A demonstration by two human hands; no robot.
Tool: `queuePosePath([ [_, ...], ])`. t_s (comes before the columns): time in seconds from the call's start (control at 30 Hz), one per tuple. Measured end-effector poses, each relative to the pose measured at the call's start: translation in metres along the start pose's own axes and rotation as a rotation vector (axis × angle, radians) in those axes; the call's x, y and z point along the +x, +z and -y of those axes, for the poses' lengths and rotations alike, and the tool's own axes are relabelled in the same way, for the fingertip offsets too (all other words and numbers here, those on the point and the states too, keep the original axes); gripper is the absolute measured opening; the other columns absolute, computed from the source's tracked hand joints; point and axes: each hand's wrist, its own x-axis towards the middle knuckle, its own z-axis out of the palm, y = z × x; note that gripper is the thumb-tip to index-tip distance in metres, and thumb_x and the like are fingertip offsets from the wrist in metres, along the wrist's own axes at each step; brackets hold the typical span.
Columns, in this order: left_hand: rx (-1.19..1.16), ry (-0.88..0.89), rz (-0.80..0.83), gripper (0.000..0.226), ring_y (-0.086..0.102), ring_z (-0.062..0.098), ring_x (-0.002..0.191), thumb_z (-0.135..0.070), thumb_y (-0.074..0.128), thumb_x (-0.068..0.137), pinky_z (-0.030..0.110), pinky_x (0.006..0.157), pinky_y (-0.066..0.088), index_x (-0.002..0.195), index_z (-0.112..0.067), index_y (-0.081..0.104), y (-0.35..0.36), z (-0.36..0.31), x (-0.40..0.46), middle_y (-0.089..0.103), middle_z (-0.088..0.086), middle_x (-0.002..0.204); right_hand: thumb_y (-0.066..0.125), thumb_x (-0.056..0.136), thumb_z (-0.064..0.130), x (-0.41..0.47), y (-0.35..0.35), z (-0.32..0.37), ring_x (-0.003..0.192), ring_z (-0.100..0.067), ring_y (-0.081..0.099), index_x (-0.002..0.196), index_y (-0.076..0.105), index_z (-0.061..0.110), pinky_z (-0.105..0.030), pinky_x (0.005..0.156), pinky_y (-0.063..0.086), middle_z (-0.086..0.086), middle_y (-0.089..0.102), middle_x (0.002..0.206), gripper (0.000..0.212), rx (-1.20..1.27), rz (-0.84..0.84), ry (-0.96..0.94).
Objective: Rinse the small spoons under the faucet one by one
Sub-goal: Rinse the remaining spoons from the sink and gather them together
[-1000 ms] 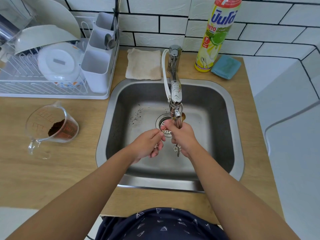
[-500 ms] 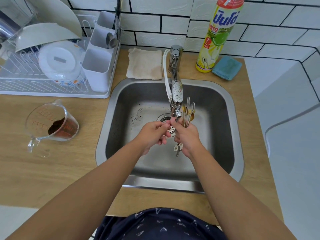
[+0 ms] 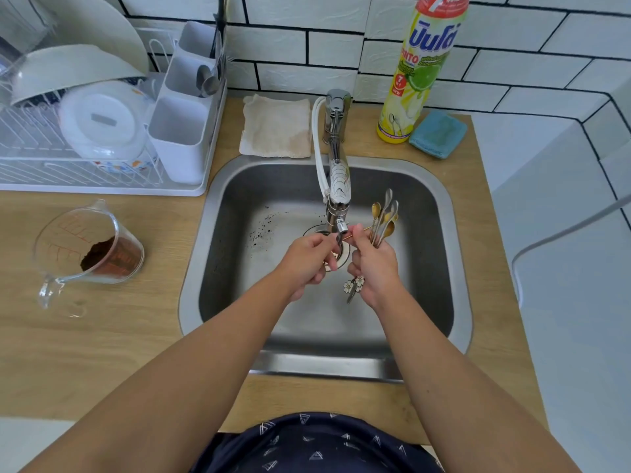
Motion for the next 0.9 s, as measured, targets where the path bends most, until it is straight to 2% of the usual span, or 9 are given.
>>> queuePosePath([
  [0.1,0.109,0.074,-0.093,0.034,0.041,0.007,0.044,-0.034,0.058,0.101,0.024,0.050,0.033,0.102,-0.001,0.067,0.001,0.000,0.000,0.056,-0.005,0.056,0.062,0.102,0.036,-0.001,0.001,0.002,0.040,0.000,0.048,0.080,0.079,0.026,-0.016,0.043,0.039,0.010,0.072,0.073,0.030,-0.028,-0.001,0.010],
  [0.17,0.139,0.135,-0.077,0.020,0.050,0.007,0.054,-0.026,0.058,0.101,0.021,0.055,0.039,0.112,-0.011,0.064,-0.001,0.000,-0.004,0.064,-0.003,0.072,0.063,0.102,0.037,-0.002,0.002,0.003,0.042,0.002,0.052,0.071,0.079,0.036,-0.021,0.049,0.039,0.011,0.077,0.078,0.035,-0.083,0.004,-0.004],
  [0.27,0.306,0.241,-0.044,0.016,0.056,0.008,0.065,-0.025,0.057,0.101,0.017,0.058,0.041,0.117,-0.023,0.056,-0.007,0.002,-0.011,0.064,-0.004,0.087,0.069,0.098,0.033,-0.003,0.004,0.004,0.038,0.001,0.048,0.060,0.074,0.029,-0.018,0.041,0.037,0.006,0.078,0.074,0.039,-0.057,-0.016,-0.025],
  [0.33,0.466,0.273,-0.072,0.008,0.054,0.004,0.059,-0.029,0.055,0.102,0.017,0.055,0.040,0.107,-0.024,0.058,-0.010,0.005,-0.013,0.061,-0.006,0.076,0.071,0.097,0.030,-0.003,0.007,0.003,0.038,0.000,0.043,0.058,0.072,0.027,-0.017,0.040,0.034,0.009,0.073,0.064,0.039,-0.063,-0.034,-0.027],
  [0.4,0.512,0.243,-0.117,0.021,0.053,0.009,0.056,-0.031,0.048,0.103,0.022,0.058,0.041,0.088,-0.022,0.060,-0.010,0.005,-0.013,0.059,-0.007,0.064,0.071,0.096,0.024,-0.005,0.012,0.002,0.039,-0.001,0.041,0.060,0.070,0.025,-0.018,0.040,0.033,0.014,0.063,0.053,0.036,-0.084,-0.046,-0.024],
  [0.47,0.451,0.192,-0.151,0.039,0.050,0.017,0.058,-0.032,0.041,0.103,0.030,0.061,0.041,0.069,-0.021,0.056,-0.007,0.001,-0.011,0.055,-0.006,0.060,0.070,0.096,0.018,-0.006,0.015,0.001,0.039,-0.002,0.039,0.067,0.066,0.022,-0.018,0.039,0.032,0.014,0.061,0.051,0.029,-0.076,-0.058,-0.023],
  [0.57,0.281,0.113,-0.131,0.053,0.040,0.012,0.044,-0.049,0.049,0.100,0.022,0.046,0.034,0.055,-0.021,0.050,-0.004,-0.002,-0.008,0.048,-0.007,0.049,0.071,0.095,0.016,-0.006,0.015,0.003,0.036,0.000,0.045,0.068,0.064,0.020,-0.016,0.037,0.034,0.011,0.065,0.053,0.029,-0.078,-0.054,-0.029],
  [0.77,0.063,0.084,0.104,0.021,0.052,0.009,0.048,-0.032,0.050,0.105,0.017,0.048,0.036,0.099,-0.020,0.067,-0.012,0.010,-0.008,0.071,-0.007,0.075,0.072,0.097,0.029,-0.005,0.012,0.007,0.043,-0.001,0.059,0.080,0.071,0.015,-0.015,0.039,0.043,0.009,0.073,0.062,0.022,-0.055,-0.081,-0.019],
  [0.9,0.014,0.027,-0.061,0.031,0.036,0.011,0.046,-0.035,0.059,0.099,0.019,0.043,0.031,0.076,-0.014,0.062,-0.008,0.007,-0.007,0.049,-0.008,0.050,0.072,0.096,0.025,-0.005,0.011,0.002,0.035,-0.002,0.040,0.075,0.067,0.016,-0.018,0.039,0.032,0.010,0.064,0.052,0.024,-0.088,-0.059,0.000],
])
